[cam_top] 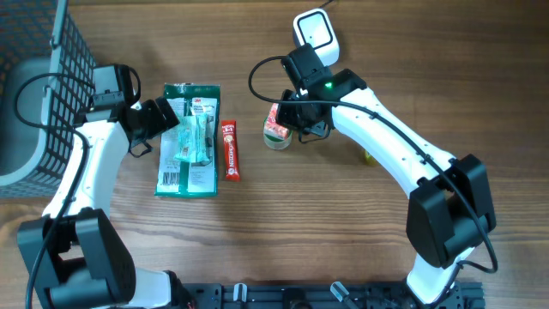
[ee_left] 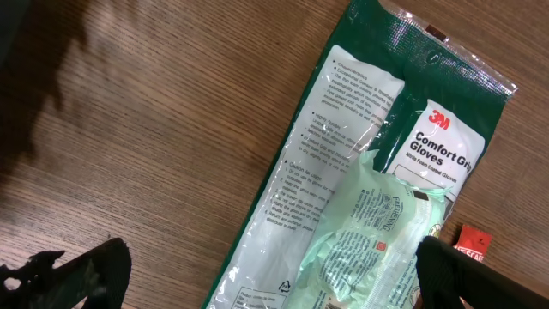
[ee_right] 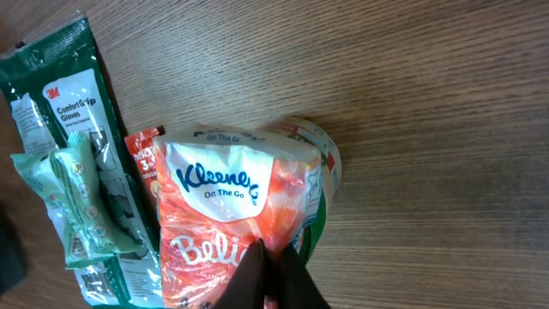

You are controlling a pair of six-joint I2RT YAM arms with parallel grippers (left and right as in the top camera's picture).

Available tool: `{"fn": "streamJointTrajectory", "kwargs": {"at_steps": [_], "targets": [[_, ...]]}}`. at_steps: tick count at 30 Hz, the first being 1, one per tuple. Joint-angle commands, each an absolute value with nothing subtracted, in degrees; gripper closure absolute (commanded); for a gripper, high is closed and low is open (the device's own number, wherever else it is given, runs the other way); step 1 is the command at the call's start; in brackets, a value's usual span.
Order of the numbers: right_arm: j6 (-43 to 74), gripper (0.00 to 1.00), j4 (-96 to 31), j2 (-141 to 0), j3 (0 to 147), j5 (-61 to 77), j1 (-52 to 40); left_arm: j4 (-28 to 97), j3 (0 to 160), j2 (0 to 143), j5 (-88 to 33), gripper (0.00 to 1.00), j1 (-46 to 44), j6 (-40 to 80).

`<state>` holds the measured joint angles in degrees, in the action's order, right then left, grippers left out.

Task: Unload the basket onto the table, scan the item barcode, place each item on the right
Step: 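Move the right gripper to the Kleenex pack on the jar and grasp it, then carry the Kleenex pack right and lower it beside the Vim bottle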

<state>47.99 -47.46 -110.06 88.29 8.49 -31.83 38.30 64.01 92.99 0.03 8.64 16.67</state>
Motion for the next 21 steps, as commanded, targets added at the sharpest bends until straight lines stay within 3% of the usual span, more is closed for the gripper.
{"fn": "streamJointTrajectory", "kwargs": {"at_steps": [1,7,14,21], "targets": [[47.9,0.96,-47.4,-111.1,87.7,7.7,-31.4,38.1,64.6,91.8,-0.4,0.0,8.9,17.0],[39.9,0.96,-50.2,-105.3,88.2,3.7,-31.3,38.1,64.6,91.8,-0.4,0.0,8.9,17.0],[21.1,0.96,-55.9,-96.6,88.2,-3.7,-32.8,38.1,64.6,91.8,-0.4,0.0,8.9,17.0],[19.9,0.96,-61.6,-97.2,87.4,-15.6,-36.2,38.1,64.6,91.8,-0.4,0.0,8.9,17.0]]}}
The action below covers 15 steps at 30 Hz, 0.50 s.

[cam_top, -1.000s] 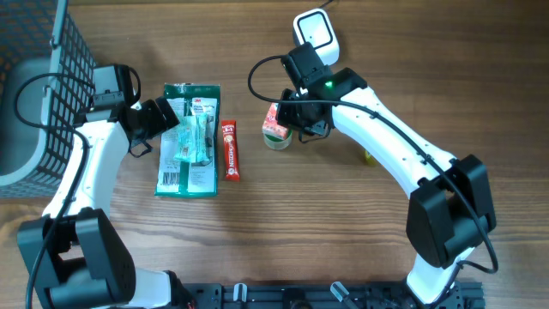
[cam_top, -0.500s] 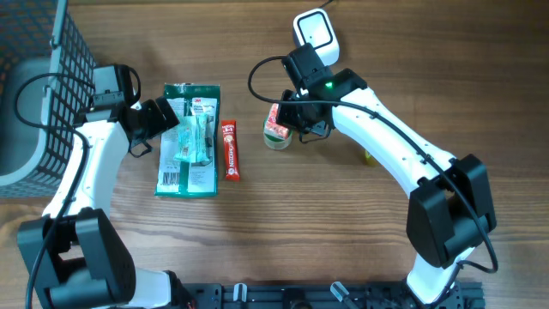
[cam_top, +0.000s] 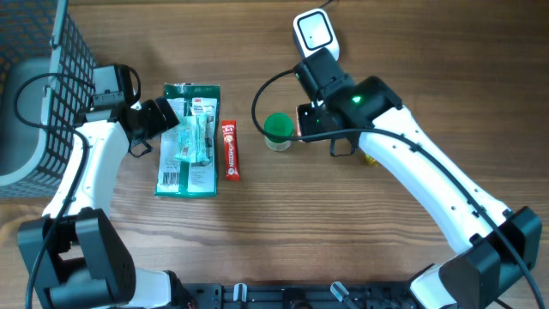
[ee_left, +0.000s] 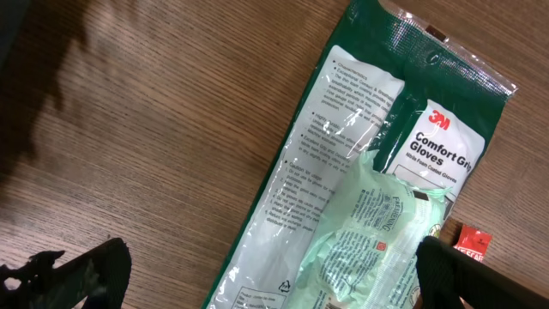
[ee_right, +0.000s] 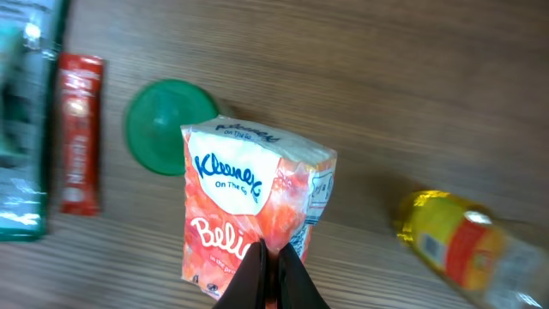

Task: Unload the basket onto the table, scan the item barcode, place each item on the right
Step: 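Carry the Kleenex pack right and lower it beside the Vim bottle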

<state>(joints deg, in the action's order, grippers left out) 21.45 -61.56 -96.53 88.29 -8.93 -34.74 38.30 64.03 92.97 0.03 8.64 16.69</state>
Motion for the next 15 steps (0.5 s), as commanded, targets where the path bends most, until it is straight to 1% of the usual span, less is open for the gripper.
{"fn": "streamJointTrajectory", "kwargs": {"at_steps": [1,5,8,9,12,15], "targets": [[21.3,0.96,-61.6,-97.3,86.9,-16.2,-36.9,38.1,64.6,91.8,-0.4,0.0,8.9,17.0],[27.2,0.96,-61.7,-97.5,82.2,-27.3,-40.5,38.1,64.6,91.8,-0.4,0.0,8.9,17.0],[27.2,0.96,-56.2,-97.8,76.4,-28.9,-42.4,38.1,64.6,91.8,-0.4,0.0,8.9,17.0],[27.2,0.96,-55.4,-98.0,75.4,-29.8,-42.7,38.1,64.6,91.8,-0.4,0.0,8.9,17.0],[27.1,0.96,-53.3,-98.8,71.3,-38.7,-44.6,38.1,64.6,91.8,-0.4,0.0,8.9,17.0],[27.0,0.96,-53.4,-100.2,69.8,-40.7,-45.4,38.1,64.6,91.8,-0.4,0.0,8.9,17.0]]}}
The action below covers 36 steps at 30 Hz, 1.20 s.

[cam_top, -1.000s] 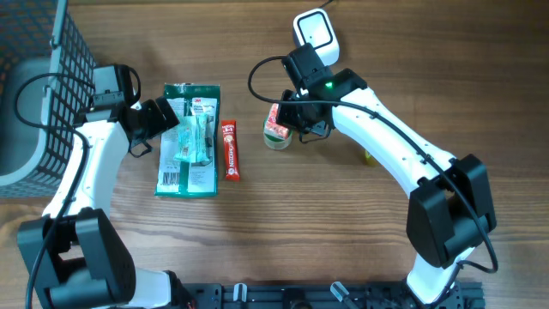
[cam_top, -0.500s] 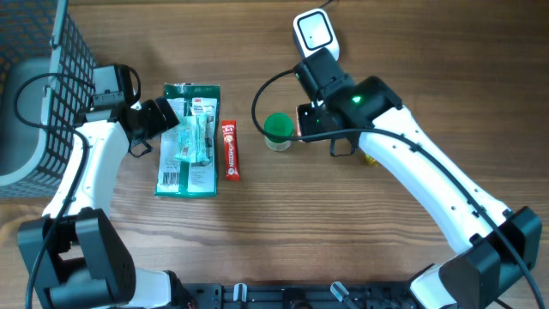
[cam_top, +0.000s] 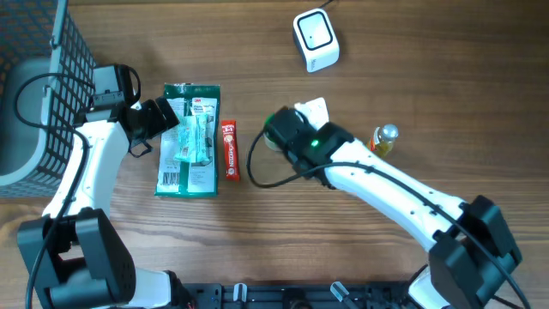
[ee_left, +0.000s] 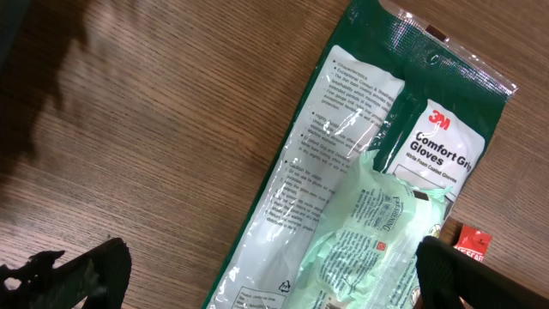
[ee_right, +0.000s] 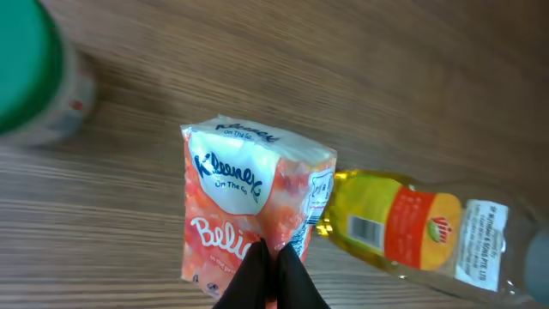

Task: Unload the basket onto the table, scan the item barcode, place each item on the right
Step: 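Carry the Kleenex pack right and lower it beside the Vim bottle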

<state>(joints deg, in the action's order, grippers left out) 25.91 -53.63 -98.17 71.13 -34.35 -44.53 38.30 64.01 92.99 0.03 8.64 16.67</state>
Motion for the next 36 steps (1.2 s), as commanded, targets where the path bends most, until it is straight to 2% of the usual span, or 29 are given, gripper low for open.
{"fn": "streamJointTrajectory", "kwargs": {"at_steps": [1,18,22,33,36], "targets": [[26.9,0.96,-53.6,-101.1,69.7,-40.7,-45.5,38.2,64.6,91.8,-0.4,0.0,8.9,17.0],[26.8,0.96,-56.3,-113.4,69.7,-46.2,-45.5,38.1,64.6,91.8,-0.4,0.0,8.9,17.0],[19.9,0.96,-56.6,-113.4,69.7,-50.0,-45.5,38.1,64.6,91.8,-0.4,0.0,8.9,17.0],[19.5,0.95,-53.5,-113.4,69.7,-40.4,-45.5,38.1,64.6,91.8,-0.4,0.0,8.9,17.0],[19.4,0.88,-53.6,-113.4,69.7,-39.9,-45.5,38.1,64.6,91.8,-0.4,0.0,8.9,17.0]]}}
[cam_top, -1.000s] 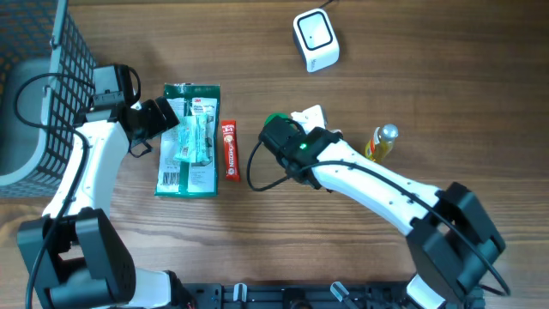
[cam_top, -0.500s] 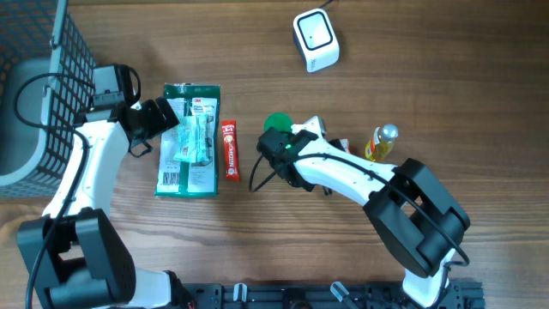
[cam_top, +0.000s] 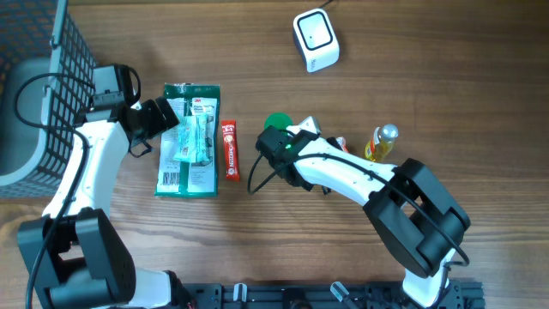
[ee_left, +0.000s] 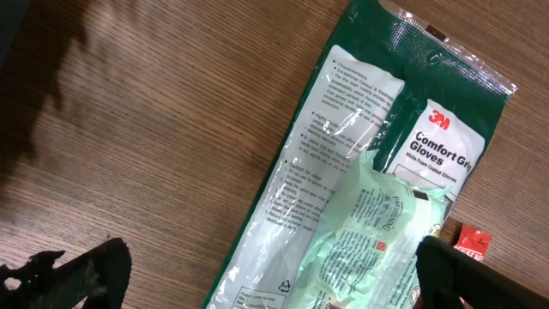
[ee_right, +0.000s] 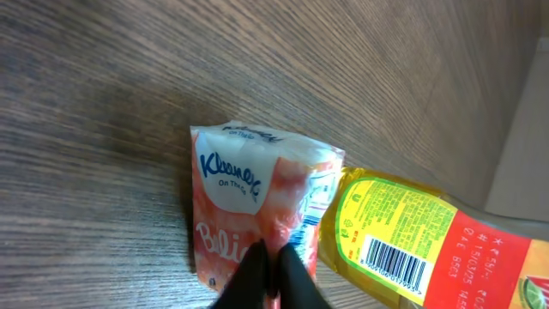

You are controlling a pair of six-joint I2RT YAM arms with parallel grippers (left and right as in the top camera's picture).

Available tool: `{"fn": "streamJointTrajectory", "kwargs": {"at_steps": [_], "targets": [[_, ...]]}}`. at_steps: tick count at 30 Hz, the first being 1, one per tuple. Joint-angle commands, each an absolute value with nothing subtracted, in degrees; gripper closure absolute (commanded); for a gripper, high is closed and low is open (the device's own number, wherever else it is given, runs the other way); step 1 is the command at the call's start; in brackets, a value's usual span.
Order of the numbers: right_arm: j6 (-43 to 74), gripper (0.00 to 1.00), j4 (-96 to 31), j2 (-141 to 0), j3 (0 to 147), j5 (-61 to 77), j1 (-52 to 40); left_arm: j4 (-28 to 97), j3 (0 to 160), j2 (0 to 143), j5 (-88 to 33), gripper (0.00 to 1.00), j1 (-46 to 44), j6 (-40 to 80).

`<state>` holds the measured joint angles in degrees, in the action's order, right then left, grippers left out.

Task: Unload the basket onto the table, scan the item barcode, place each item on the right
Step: 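Carry the Kleenex pack right and lower it beside the Vim bottle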

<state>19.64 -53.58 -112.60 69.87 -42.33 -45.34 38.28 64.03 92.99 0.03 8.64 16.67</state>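
Note:
My right gripper point(ee_right: 273, 276) is shut on an orange-and-white Kleenex tissue pack point(ee_right: 249, 202), low over the wood and touching a yellow bottle point(ee_right: 412, 249) whose barcode faces up. From overhead, a sliver of the pack point(cam_top: 340, 143) shows beside the bottle point(cam_top: 382, 142), with the right gripper point(cam_top: 330, 148) on it. The white scanner point(cam_top: 316, 39) sits at the far edge. My left gripper point(ee_left: 274, 287) hangs open over a green gloves package point(ee_left: 343, 129) with a pale green pack point(ee_left: 369, 232) lying on it.
A green-lidded can point(cam_top: 276, 123) stands just left of the right wrist. A red stick pack point(cam_top: 230, 150) lies beside the gloves package point(cam_top: 189, 137). A dark wire basket point(cam_top: 34, 77) fills the far left corner.
The right gripper, still shut on the tissue pack, is now lower and turned, with the pack close to the wood against the bottle. The right arm is folded in tighter. The left arm is unchanged.
The right gripper first held the tissue pack over the green-lidded can below the scanner. Then it held it to the right of the can, then above the yellow bottle, and now low beside that bottle. The left gripper stayed open over the gloves package throughout.

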Motion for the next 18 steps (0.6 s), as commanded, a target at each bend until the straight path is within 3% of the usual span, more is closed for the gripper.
{"fn": "streamJointTrajectory", "kwargs": {"at_steps": [1,10,18], "targets": [[19.5,0.87,-53.6,-113.4,69.7,-39.5,-45.5,38.2,64.6,91.8,-0.4,0.0,8.9,17.0],[19.7,0.78,-53.4,-113.4,69.8,-38.4,-45.5,38.1,64.6,91.8,-0.4,0.0,8.9,17.0],[19.7,0.76,-53.6,-113.4,72.7,-35.4,-45.5,38.2,64.6,91.8,-0.4,0.0,8.9,17.0]]}}
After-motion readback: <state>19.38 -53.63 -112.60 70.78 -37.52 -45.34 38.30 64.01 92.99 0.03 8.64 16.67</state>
